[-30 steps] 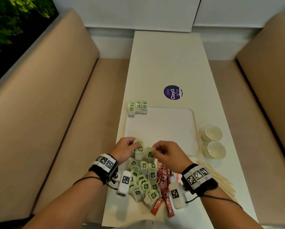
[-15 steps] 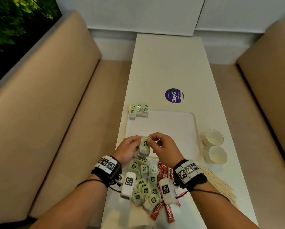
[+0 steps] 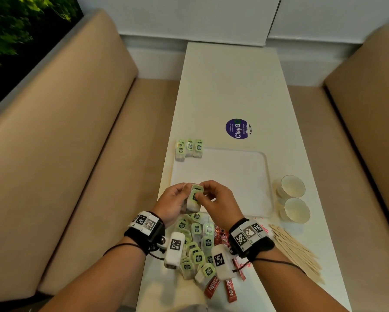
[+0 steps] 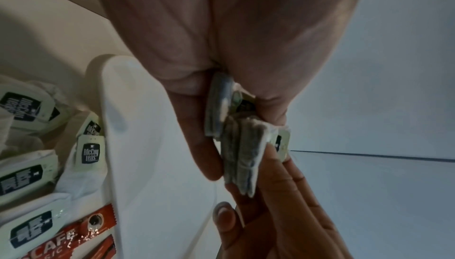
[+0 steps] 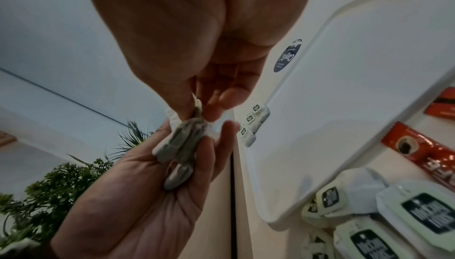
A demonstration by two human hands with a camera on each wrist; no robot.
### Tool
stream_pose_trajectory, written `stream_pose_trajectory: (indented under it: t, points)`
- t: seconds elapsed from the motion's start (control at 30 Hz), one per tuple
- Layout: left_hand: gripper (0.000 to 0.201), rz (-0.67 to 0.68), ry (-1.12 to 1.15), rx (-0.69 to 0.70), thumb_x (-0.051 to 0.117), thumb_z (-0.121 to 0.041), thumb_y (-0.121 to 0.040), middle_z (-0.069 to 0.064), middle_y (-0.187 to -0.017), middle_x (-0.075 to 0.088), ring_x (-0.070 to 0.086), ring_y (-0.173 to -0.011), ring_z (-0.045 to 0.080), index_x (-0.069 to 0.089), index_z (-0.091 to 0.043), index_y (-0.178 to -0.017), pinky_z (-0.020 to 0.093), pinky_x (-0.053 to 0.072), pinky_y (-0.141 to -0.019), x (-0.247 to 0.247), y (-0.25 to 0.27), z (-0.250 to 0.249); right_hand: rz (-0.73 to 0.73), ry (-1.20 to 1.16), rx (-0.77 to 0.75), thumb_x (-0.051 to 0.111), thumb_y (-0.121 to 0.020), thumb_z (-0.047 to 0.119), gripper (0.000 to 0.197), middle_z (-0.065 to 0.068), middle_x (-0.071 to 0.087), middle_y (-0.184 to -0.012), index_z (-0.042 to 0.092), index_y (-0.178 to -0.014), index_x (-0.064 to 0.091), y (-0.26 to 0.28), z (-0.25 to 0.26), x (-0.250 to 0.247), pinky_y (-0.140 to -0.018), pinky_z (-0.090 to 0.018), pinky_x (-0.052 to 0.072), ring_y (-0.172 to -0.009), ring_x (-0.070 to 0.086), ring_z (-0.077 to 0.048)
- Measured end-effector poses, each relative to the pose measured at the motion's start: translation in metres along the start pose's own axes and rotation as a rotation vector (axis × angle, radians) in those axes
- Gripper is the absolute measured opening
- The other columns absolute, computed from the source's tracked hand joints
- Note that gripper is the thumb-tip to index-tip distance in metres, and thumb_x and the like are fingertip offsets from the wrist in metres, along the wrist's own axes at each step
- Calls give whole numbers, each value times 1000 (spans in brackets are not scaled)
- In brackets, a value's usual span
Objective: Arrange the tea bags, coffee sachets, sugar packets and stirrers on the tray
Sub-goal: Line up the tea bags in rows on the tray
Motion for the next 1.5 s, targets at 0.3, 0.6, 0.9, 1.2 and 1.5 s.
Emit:
stream_pose_trajectory:
  t: [0.3,0.6,0.9,1.2,1.5]
  points:
    - [20,111,68,-107,49,-9,-103,20,-104,73,73,-93,35,60,-4,-120,31,62,-59,-5,2,-5,-19,49,-33,64,-99,20,18,10,73,-102,21,-115,72,-11,3,-5,-66,-12,48,-68,60,-1]
    - [24,45,-82,-2,58,-17,-101,16,-112,74,72,-98,30,63,-7,-122,31,60,-67,-15,-14,-5,-8,170,107,66,-95,45,28,13,68,-98,28,-117,64,-11,-11,-2,-68,-16,43,-70,57,-2]
    - [41,41,-119,5,76,-27,-83,10,-108,75,70,-89,19,64,-8,-118,30,57,-66,-18,-22,-6,-17,123,94,65,-96,44,22,5,70,-84,24,-89,69,-19,-21,4,-73,-39,57,-73,67,-18]
    - [28,-13,-119,8,70,-13,-92,14,-109,75,69,-88,19,63,-8,-119,28,56,-62,-34,-42,-3,-17,97,140,68,-94,36,9,10,71,-87,30,-91,73,-32,-33,6,-70,-25,52,-64,58,0]
    - [30,2,-179,-24,71,-13,-91,8,-103,76,70,-86,18,60,-9,-119,29,56,-64,-50,-64,-1,19,118,178,69,-94,33,8,10,69,-84,27,-93,73,-57,-48,17,-59,-11,41,-56,51,1]
Point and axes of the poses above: each hand's wrist, its own y-axis away from the middle knuckle, its own x-axis out of the palm, z = x × y, the point moved 1 cm from there along -y, towards the middle knuckle
